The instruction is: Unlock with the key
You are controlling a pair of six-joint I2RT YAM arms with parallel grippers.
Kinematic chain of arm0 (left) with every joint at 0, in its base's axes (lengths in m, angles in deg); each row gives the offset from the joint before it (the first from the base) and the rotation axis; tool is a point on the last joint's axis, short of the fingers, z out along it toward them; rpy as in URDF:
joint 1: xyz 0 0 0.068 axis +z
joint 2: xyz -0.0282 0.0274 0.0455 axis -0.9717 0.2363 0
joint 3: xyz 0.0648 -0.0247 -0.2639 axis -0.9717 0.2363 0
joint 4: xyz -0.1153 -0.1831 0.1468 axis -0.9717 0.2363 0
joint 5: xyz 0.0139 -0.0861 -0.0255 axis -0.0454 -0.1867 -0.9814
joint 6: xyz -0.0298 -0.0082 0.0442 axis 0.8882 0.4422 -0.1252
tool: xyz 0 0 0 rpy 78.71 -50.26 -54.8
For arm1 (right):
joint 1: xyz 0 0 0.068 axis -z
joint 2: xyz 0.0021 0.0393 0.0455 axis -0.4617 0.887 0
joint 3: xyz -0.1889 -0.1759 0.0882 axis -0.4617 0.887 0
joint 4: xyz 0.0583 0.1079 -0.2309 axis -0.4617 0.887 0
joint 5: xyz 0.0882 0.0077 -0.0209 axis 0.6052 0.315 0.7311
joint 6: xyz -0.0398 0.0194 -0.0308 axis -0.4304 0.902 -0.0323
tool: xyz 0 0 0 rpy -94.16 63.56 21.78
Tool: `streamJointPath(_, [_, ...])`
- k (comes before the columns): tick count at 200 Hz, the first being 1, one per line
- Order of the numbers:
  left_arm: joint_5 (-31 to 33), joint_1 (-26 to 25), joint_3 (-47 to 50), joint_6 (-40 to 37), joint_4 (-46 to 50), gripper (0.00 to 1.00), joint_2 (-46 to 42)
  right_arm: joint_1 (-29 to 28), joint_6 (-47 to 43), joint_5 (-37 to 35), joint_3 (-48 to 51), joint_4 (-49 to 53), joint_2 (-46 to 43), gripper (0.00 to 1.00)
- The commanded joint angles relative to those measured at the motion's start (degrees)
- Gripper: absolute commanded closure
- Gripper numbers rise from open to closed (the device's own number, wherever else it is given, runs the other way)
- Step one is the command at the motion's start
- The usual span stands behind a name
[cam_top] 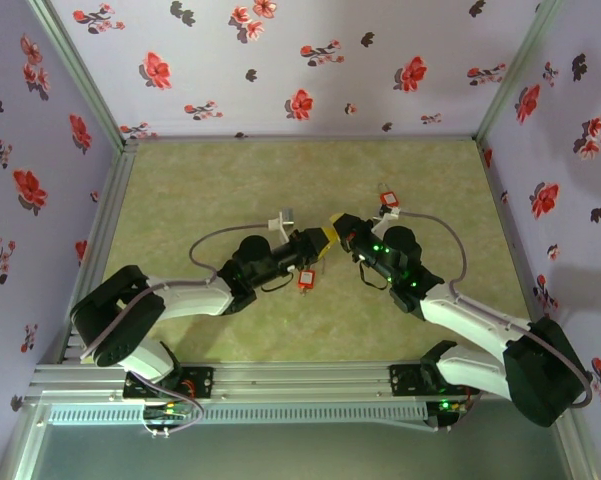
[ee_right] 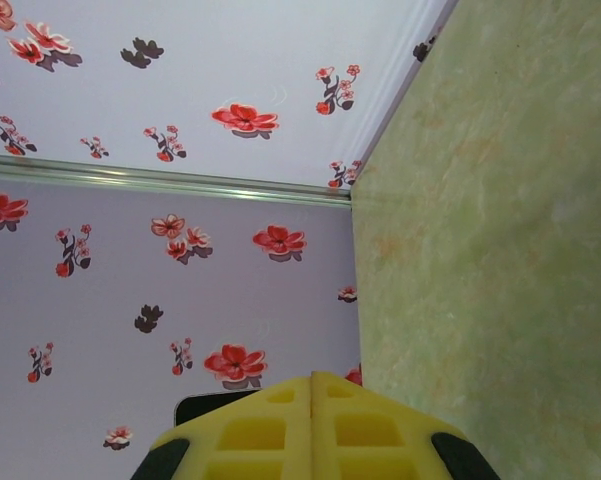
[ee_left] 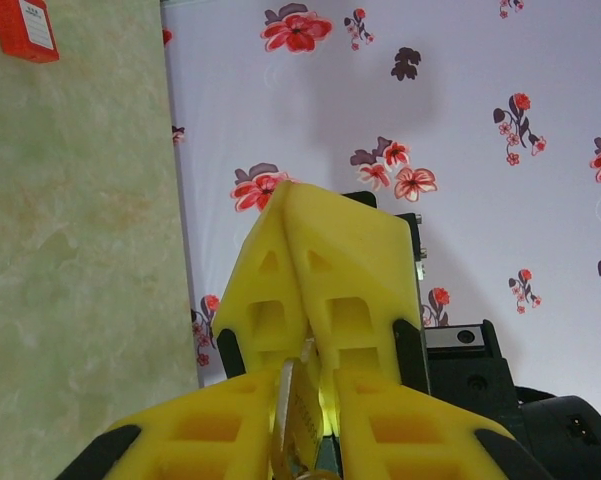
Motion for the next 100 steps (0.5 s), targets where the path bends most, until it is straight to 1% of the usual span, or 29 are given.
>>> streamJointPath(1, [-0.28, 0.69, 0.77, -0.34, -3.07, 1.00, -0.68, 0.40, 0.01, -0.99, 0.89, -0.49, -0.51, 1.00])
streamJointPath(8, [-0.30, 0.93, 0.78, -0.38, -3.13, 1.00, -0.74, 0.37, -0.05, -0.93, 0.89, -0.35, -0.45, 1.00])
streamJointPath(35, [-0.49, 1.22, 0.72, -0.56, -3.17, 0.89, -0.98, 0.39, -0.27, -0.73, 0.77, 0.01, -0.69, 1.00])
streamJointPath(53, [-0.56, 1.24, 0.67, -0.44, -3.33, 0.86, -1.02, 0.40, -0.47, -0.72, 0.64, 0.36, -0.88, 1.00])
streamJointPath(68, [-1.00, 1.22, 0.50, -0.35, -3.62, 0.81, -0.80, 0.46, -0.50, -0.65, 0.62, 0.51, -0.85, 1.00])
streamJointPath(100, [-1.26, 1.39, 0.15, -0.38, -3.51, 0.80, -0.52, 0.41, -0.57, -0.49, 0.51, 0.45, -0.58, 1.00])
